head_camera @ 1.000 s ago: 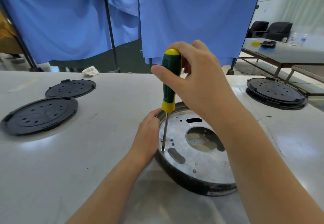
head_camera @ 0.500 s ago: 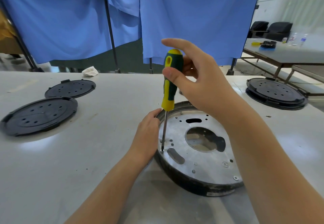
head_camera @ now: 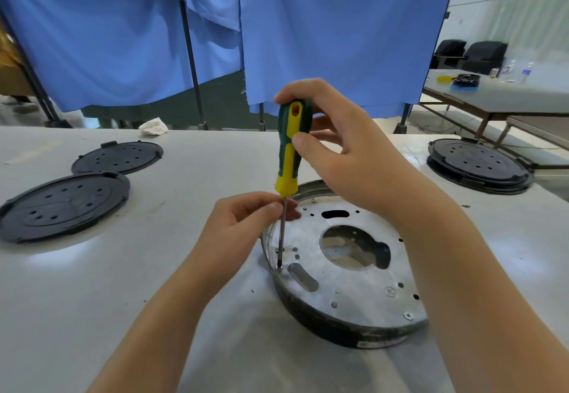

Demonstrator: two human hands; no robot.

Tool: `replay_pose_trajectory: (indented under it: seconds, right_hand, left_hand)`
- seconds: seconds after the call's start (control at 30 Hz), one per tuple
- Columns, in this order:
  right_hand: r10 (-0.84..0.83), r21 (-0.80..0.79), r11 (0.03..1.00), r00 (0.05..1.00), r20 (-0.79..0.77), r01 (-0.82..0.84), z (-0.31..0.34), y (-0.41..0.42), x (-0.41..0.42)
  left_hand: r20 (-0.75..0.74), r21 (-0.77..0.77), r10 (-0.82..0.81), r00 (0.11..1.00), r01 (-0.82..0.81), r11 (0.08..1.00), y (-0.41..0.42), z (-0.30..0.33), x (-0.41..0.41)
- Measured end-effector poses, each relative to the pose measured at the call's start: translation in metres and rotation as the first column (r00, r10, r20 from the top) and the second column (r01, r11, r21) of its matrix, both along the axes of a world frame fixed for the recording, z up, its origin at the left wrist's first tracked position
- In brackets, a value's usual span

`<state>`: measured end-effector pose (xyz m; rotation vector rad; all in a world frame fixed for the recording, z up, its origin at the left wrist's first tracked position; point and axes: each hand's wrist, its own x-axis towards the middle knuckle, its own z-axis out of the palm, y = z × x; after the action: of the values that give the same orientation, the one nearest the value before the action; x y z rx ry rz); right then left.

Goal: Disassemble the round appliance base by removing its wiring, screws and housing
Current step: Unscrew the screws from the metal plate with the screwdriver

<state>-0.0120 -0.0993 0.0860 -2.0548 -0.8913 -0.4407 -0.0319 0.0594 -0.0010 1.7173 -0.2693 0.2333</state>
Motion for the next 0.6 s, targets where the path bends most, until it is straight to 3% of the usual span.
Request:
replay_pose_trajectory:
  seconds: [0.17,0.3,0.4,0.47,0.6]
  right_hand:
    - [-0.153,-0.042,0.986,0.979,0.137,0.16,0.0,-0.003,-0.001]
    - [-0.267,0.121,0.962,0.942,0.202,0.246,-0.006,0.004,0.001]
    - [-0.31,0.22,0.937,0.937,0.162,0.271,-0.008,0.013,0.0]
    - [-0.274,0.243,0.939,0.957,0.094,0.244,-0.007,0.014,0.0]
    - [-0.05,0.27,0.961,0.997,-0.053,0.063,-0.003,0.008,0.003]
  left_hand:
    - [0.007,0.042,-0.052,0.999,0.051,0.998,-0.003,0.003,-0.006]
    - [-0.024,0.029,-0.069,0.997,0.07,0.997,-0.003,0.003,-0.005]
    - [-0.041,0.012,-0.083,0.996,0.083,0.996,-0.002,0.003,-0.004]
    - [-0.051,-0.007,-0.083,0.995,0.083,0.997,0.0,0.004,-0.004]
    - [-0.06,-0.03,-0.066,0.996,0.064,0.997,0.003,0.006,-0.004]
